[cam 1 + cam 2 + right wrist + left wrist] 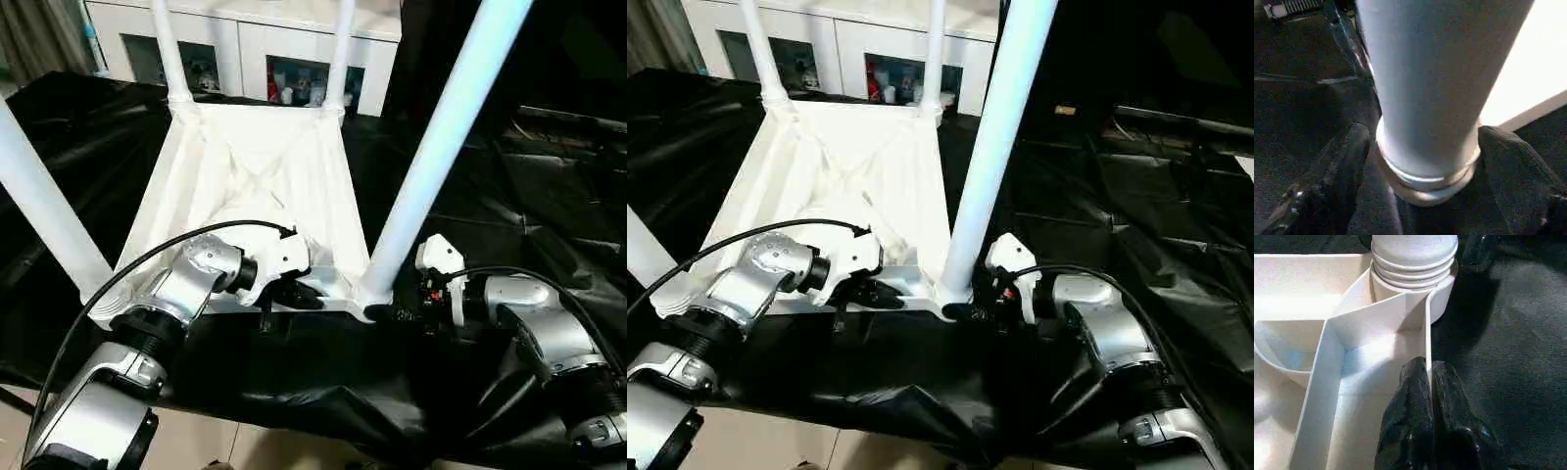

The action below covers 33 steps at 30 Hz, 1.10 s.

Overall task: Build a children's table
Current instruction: Rotate leg to tighten

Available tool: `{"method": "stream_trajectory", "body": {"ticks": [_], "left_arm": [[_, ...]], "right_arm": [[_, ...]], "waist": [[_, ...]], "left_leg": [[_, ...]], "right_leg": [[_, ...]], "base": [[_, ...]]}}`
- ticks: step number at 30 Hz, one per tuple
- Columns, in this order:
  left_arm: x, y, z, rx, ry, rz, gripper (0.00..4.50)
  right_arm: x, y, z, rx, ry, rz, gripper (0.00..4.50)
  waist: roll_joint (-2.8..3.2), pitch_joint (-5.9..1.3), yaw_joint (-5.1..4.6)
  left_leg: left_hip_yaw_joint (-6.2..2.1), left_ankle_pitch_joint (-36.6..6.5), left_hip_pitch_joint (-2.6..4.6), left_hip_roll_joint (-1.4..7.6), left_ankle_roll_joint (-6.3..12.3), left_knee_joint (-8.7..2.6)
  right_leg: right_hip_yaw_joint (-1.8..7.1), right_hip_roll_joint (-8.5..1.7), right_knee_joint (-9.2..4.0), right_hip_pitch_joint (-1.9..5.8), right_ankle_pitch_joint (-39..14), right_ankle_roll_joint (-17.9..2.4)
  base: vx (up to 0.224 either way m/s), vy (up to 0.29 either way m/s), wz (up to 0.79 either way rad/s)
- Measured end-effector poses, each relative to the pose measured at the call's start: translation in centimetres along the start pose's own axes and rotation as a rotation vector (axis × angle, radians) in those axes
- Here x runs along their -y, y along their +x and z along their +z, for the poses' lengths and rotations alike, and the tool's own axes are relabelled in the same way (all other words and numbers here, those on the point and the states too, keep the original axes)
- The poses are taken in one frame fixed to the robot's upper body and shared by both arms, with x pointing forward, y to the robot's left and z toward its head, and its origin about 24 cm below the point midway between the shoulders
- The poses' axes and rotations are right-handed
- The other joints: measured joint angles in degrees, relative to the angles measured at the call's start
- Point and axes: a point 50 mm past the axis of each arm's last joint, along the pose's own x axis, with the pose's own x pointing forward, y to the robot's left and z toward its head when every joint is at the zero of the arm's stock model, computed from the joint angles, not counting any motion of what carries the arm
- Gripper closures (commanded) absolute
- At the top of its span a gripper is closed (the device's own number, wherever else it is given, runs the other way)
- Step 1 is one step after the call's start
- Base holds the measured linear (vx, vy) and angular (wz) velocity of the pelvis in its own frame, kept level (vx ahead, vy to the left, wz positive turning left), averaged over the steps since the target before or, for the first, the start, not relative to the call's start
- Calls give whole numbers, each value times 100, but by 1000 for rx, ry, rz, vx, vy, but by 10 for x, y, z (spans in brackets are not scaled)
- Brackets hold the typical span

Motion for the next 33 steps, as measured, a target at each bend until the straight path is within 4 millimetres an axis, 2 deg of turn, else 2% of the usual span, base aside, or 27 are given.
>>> {"method": "stream_trajectory", "body": {"ticks": [8,19,21,26,33], "left_arm": [[1,0,0,1,1,-6,450],[1,0,0,1,1,-7,450],[-4,5,-1,6,-25,89,450],[-19,30,9,14,-107,310,450],[-25,57,24,-2,-157,461,450]], "right_arm": [[0,0,0,11,15,8,176],[0,0,0,11,22,9,180],[4,10,-3,46,56,-119,180],[19,34,-7,154,223,-500,182],[23,59,-1,184,335,-821,183]], "waist": [[0,0,5],[0,0,7],[-6,-4,-14],[1,-9,-174],[17,-18,-186]], "left_leg": [[0,0,1,0,0,1],[0,0,1,0,0,1],[1,0,5,0,-1,2],[0,-1,41,-14,-4,2],[-6,-1,60,-17,-4,-7]], "right_leg": [[0,0,0,1,0,0],[0,0,1,1,0,0],[3,1,8,20,0,0],[16,-1,10,26,-21,35],[13,1,1,35,-22,37]], "base": [[0,0,0],[0,0,0],[0,0,0],[-23,-1,-2],[0,0,0]]}}
